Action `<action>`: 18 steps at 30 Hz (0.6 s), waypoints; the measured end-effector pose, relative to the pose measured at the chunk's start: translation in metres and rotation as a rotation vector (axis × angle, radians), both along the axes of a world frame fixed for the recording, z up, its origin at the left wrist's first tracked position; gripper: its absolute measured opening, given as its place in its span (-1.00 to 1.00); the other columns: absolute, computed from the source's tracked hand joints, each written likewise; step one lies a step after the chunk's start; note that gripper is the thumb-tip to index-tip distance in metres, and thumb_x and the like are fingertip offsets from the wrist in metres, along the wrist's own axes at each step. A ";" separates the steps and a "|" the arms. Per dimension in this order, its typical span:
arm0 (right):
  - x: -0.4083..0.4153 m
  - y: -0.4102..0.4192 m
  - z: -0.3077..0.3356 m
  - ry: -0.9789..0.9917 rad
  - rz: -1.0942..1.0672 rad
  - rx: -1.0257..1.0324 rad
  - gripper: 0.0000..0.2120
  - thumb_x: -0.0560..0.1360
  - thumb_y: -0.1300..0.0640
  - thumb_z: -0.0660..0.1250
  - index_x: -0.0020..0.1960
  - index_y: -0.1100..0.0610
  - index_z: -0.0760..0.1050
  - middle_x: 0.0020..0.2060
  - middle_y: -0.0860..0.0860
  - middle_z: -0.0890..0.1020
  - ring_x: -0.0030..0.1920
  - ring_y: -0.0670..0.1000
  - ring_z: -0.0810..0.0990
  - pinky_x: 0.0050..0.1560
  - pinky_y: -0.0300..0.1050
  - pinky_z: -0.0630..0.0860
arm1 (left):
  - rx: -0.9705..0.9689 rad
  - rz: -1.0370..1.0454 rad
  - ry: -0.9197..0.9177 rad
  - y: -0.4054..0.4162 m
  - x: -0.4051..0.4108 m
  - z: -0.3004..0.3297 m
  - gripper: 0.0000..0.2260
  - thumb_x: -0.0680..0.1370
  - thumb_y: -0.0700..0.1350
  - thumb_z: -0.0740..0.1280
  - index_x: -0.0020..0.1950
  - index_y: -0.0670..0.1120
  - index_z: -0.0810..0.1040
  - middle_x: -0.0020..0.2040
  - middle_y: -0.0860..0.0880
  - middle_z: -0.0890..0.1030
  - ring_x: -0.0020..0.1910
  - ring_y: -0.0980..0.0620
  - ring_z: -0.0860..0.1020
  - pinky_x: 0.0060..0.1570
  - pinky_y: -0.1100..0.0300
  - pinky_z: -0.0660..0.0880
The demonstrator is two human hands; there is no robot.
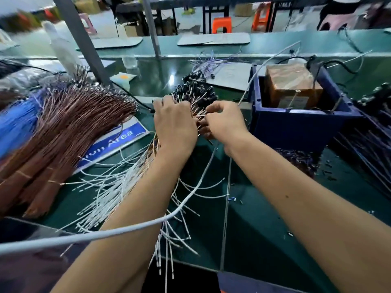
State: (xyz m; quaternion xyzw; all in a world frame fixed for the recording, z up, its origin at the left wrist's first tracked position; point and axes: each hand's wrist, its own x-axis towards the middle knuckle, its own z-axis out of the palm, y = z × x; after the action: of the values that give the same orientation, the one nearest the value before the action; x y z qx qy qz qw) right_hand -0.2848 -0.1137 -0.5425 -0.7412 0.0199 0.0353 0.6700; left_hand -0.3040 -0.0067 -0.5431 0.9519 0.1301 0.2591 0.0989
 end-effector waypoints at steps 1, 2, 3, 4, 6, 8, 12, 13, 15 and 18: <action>0.001 0.000 -0.002 0.006 -0.039 0.032 -0.75 0.46 0.36 0.21 -0.06 0.04 0.50 -0.05 0.23 0.69 -0.42 0.07 0.62 -0.43 -0.13 0.46 | -0.012 -0.015 -0.044 -0.001 0.001 0.001 -0.79 0.54 0.04 0.48 0.01 -0.09 0.65 0.11 -0.14 0.55 0.21 -0.17 0.43 0.15 0.00 0.42; 0.002 0.000 -0.004 -0.003 -0.081 0.045 -0.76 0.45 0.33 0.24 -0.04 0.01 0.48 -0.04 0.21 0.69 -0.37 0.08 0.63 -0.38 -0.09 0.48 | -0.027 -0.035 -0.089 -0.001 0.002 0.002 -0.82 0.56 0.01 0.47 -0.01 -0.10 0.63 0.07 -0.13 0.58 0.17 -0.16 0.46 0.12 0.03 0.42; 0.002 -0.001 -0.005 -0.018 -0.123 0.036 -0.77 0.45 0.30 0.26 -0.03 -0.01 0.48 -0.04 0.17 0.70 -0.29 0.12 0.68 -0.32 -0.04 0.51 | -0.087 -0.057 -0.140 -0.002 0.003 0.004 -0.85 0.59 -0.03 0.43 -0.03 -0.09 0.58 0.02 -0.12 0.60 0.10 -0.14 0.49 0.05 0.07 0.40; 0.002 -0.002 -0.006 -0.034 -0.154 0.016 -0.80 0.46 0.26 0.28 -0.03 -0.03 0.48 -0.05 0.14 0.70 -0.18 0.17 0.71 -0.24 0.01 0.54 | -0.192 -0.071 -0.168 -0.003 0.004 0.008 -0.88 0.62 -0.06 0.39 -0.05 -0.08 0.52 -0.06 -0.09 0.61 0.01 -0.12 0.52 -0.04 0.10 0.37; 0.000 -0.003 -0.003 -0.076 -0.148 -0.013 -0.87 0.52 0.21 0.31 -0.03 -0.02 0.49 -0.06 0.11 0.70 -0.05 0.20 0.71 -0.11 0.09 0.60 | -0.514 -0.122 -0.177 -0.009 0.007 0.021 -0.85 0.66 -0.09 0.30 -0.09 -0.05 0.42 -0.20 0.01 0.63 -0.12 -0.07 0.58 -0.13 0.07 0.40; -0.007 -0.002 0.002 -0.149 -0.070 -0.011 -0.95 0.61 0.14 0.33 -0.02 0.01 0.52 -0.10 0.06 0.69 -0.12 0.11 0.69 -0.16 0.08 0.62 | -0.881 -0.196 -0.180 -0.016 0.009 0.039 -0.86 0.69 -0.12 0.23 -0.06 -0.07 0.42 -0.24 0.01 0.66 -0.17 -0.05 0.63 -0.03 -0.04 0.56; -0.024 0.000 0.017 -0.302 0.165 0.086 -0.78 0.72 0.04 0.20 0.09 0.11 0.58 -0.19 -0.09 0.66 -0.20 -0.10 0.60 -0.17 -0.13 0.51 | -1.205 -0.355 -0.273 -0.034 0.005 0.086 -0.91 0.68 -0.15 0.24 -0.01 -0.11 0.46 -0.23 -0.01 0.49 -0.27 0.05 0.44 -0.16 0.08 0.50; -0.027 -0.003 0.023 -0.316 0.198 0.145 -0.73 0.74 0.04 0.17 0.09 0.16 0.57 -0.21 -0.11 0.65 -0.21 -0.13 0.59 -0.15 -0.18 0.50 | -1.316 -0.430 -0.272 -0.039 0.001 0.098 -0.89 0.66 -0.17 0.25 -0.06 -0.10 0.45 -0.28 0.01 0.43 -0.33 0.07 0.37 -0.26 0.16 0.40; -0.033 -0.010 0.034 -0.337 0.214 0.250 -0.66 0.77 0.06 0.13 0.02 0.24 0.56 -0.26 -0.07 0.61 -0.25 -0.14 0.55 -0.18 -0.27 0.47 | -1.628 -0.572 -0.267 -0.042 -0.003 0.118 -0.81 0.63 -0.25 0.26 -0.17 -0.08 0.42 -0.38 0.05 0.34 -0.41 0.11 0.27 -0.32 0.22 0.26; -0.040 -0.030 0.050 -0.391 0.187 0.282 -0.71 0.75 0.14 0.17 -0.05 0.15 0.59 -0.35 -0.08 0.64 -0.30 -0.14 0.58 -0.22 -0.31 0.49 | -1.999 -0.726 -0.287 -0.039 -0.010 0.132 -0.79 0.63 -0.26 0.25 -0.20 -0.10 0.41 -0.40 0.04 0.31 -0.45 0.11 0.26 -0.36 0.24 0.27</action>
State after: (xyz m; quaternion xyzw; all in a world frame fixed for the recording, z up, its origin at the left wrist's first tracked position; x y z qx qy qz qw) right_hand -0.3248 -0.1434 -0.4928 -0.6319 -0.1838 -0.0444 0.7516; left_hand -0.3141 -0.0455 -0.4113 0.3818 -0.0203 0.0997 0.9186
